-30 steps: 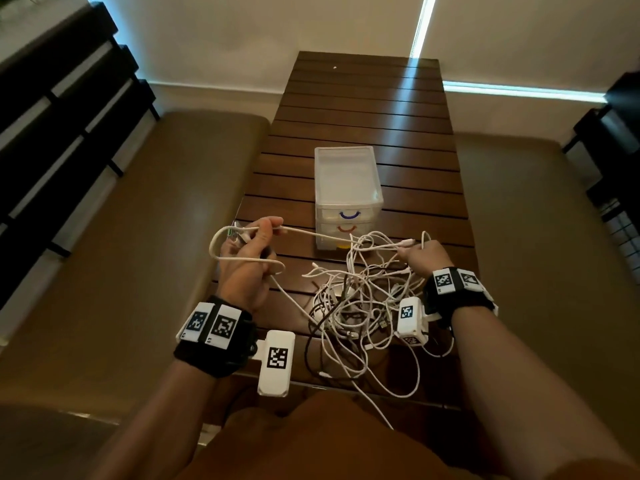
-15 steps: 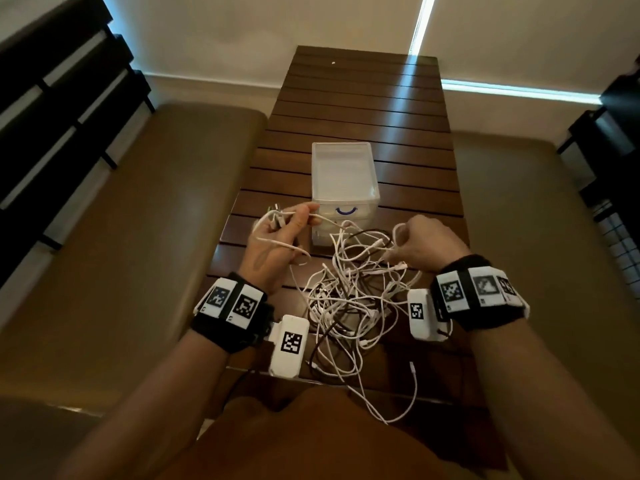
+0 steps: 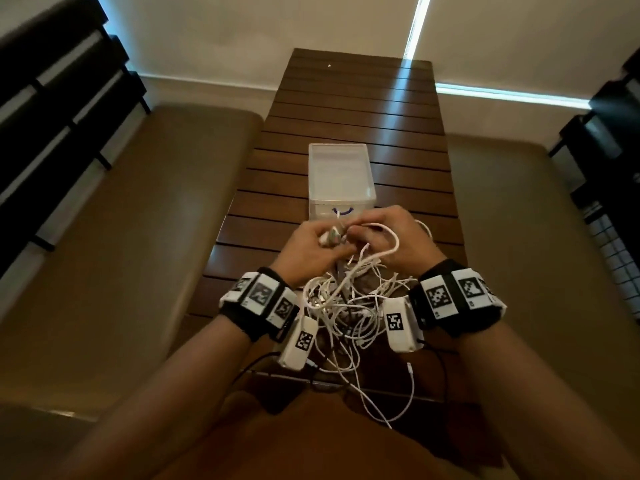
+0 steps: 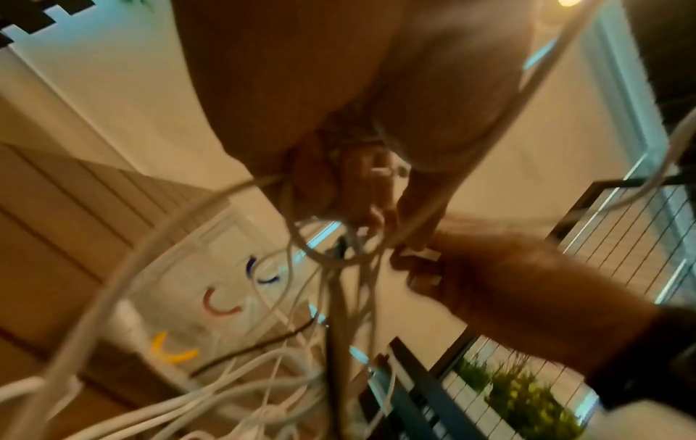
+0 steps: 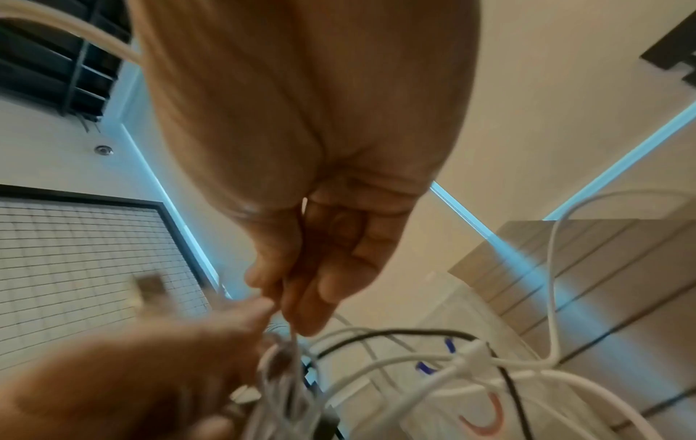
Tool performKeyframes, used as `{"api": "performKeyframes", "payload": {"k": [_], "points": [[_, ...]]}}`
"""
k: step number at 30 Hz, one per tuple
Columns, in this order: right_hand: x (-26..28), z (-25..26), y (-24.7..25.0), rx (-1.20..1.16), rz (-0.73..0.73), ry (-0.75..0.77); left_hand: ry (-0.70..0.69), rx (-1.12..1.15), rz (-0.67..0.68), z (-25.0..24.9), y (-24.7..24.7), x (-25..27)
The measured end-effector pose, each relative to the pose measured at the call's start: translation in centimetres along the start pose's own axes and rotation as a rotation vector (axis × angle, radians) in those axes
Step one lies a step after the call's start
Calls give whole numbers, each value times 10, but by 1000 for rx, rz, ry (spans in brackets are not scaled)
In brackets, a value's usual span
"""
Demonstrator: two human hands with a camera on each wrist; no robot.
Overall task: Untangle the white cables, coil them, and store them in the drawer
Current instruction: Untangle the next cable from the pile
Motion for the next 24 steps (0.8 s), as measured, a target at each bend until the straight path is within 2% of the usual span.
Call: {"api": "performKeyframes", "payload": {"k": [3, 6, 10, 14, 19, 22, 24], "points": [[2, 9, 12, -26, -78, 59, 102, -19, -71, 15, -3, -2], [9, 8, 27, -74, -213, 92, 93, 90, -65, 13, -3, -9], [14, 0, 52, -229, -477, 49, 98, 140, 52, 12, -3, -11], [22, -10, 87, -362, -637, -15, 152, 121, -42, 32, 15, 0], [24, -7, 78, -387, -562, 19, 185, -38, -73, 54, 31, 1], [22, 2, 60, -402, -434, 47, 215, -353, -178, 59, 39, 0], [20, 6, 49, -405, -315, 58, 128, -484, -263, 53, 43, -1]]}}
Point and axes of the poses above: each hand's wrist, its own x-axis away from the middle knuckle, its own y-axis out of the back of the hand, z = x × y, the point moved 6 cm from there along -x, towards the middle knuckle, and after that the axes turned 4 degrees about -y, right-handed, at the moved point
